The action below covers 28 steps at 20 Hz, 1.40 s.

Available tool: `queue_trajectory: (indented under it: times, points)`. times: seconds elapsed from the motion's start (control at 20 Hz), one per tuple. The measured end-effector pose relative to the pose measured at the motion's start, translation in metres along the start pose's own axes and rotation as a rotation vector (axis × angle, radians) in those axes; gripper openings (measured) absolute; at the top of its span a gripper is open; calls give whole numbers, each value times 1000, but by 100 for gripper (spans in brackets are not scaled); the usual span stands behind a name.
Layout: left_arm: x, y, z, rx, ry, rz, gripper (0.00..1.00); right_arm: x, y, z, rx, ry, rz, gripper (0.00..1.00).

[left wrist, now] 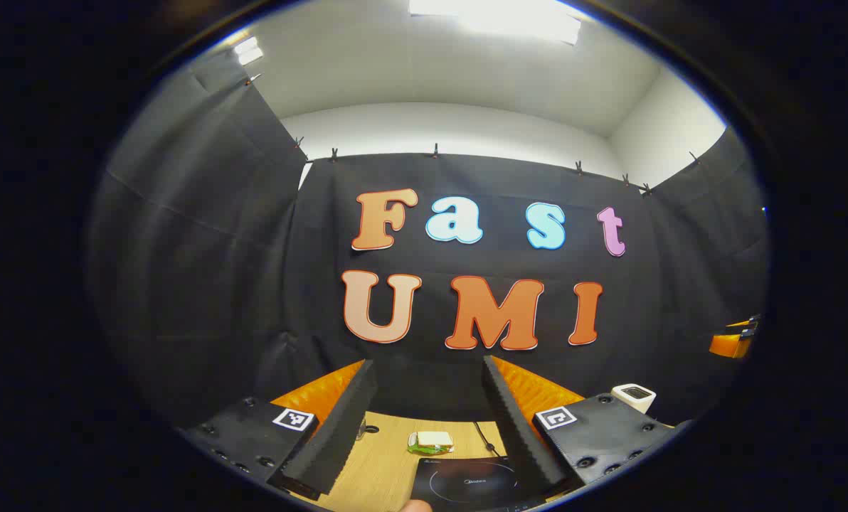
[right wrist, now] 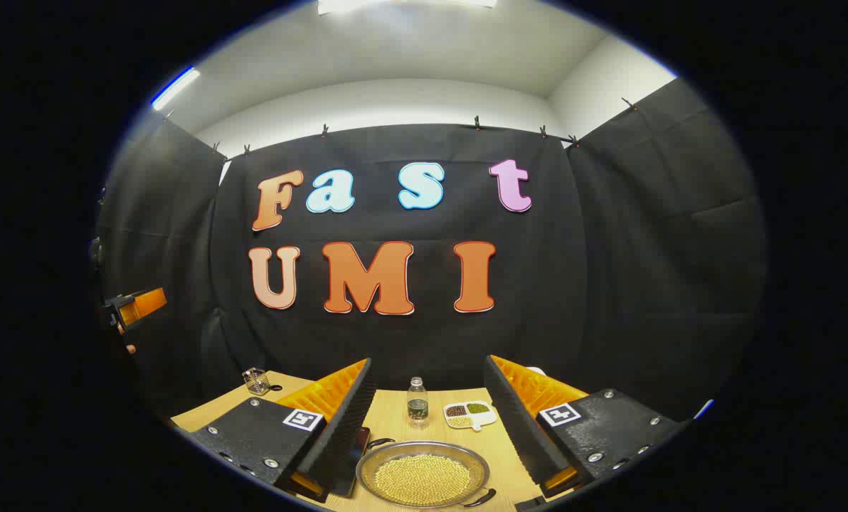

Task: First push the handle of the pot to place it horizontally, then grasp the pot with both hands and set it on the induction cooktop.

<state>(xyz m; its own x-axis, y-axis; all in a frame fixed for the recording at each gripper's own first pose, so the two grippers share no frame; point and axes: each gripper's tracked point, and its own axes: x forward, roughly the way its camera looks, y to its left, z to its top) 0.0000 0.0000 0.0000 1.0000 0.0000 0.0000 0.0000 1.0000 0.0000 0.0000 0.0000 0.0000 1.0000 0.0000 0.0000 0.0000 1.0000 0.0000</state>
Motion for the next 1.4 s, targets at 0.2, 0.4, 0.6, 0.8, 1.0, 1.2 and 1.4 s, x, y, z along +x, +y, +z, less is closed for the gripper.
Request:
queue_trajectory:
  times: [0.2, 0.4, 0.6, 0.8, 1.0, 1.2, 1.4]
  points:
    - [1, -1, 0, -3, 2, -3, 96, 0, 5, -1, 4, 0, 12, 100]
    - [3, -3, -6, -9, 23, -7, 97, 1, 6, -1, -2, -10, 9, 100]
    - [5, -4, -8, -13, 36, -7, 98, 1, 11, -7, 18, 2, 39, 100]
    - [5, -2, -10, -3, 38, 1, 98, 0, 8, -4, 29, -14, 50, 95]
    - [2, -1, -11, 4, 40, 9, 97, -3, 6, -3, 34, -24, 61, 95]
    - [-1, 1, -9, 4, 32, 10, 98, -4, 8, -5, 29, -26, 73, 87]
    - [-2, 4, -10, 6, 38, 11, 98, -3, 10, -8, 27, -26, 84, 60]
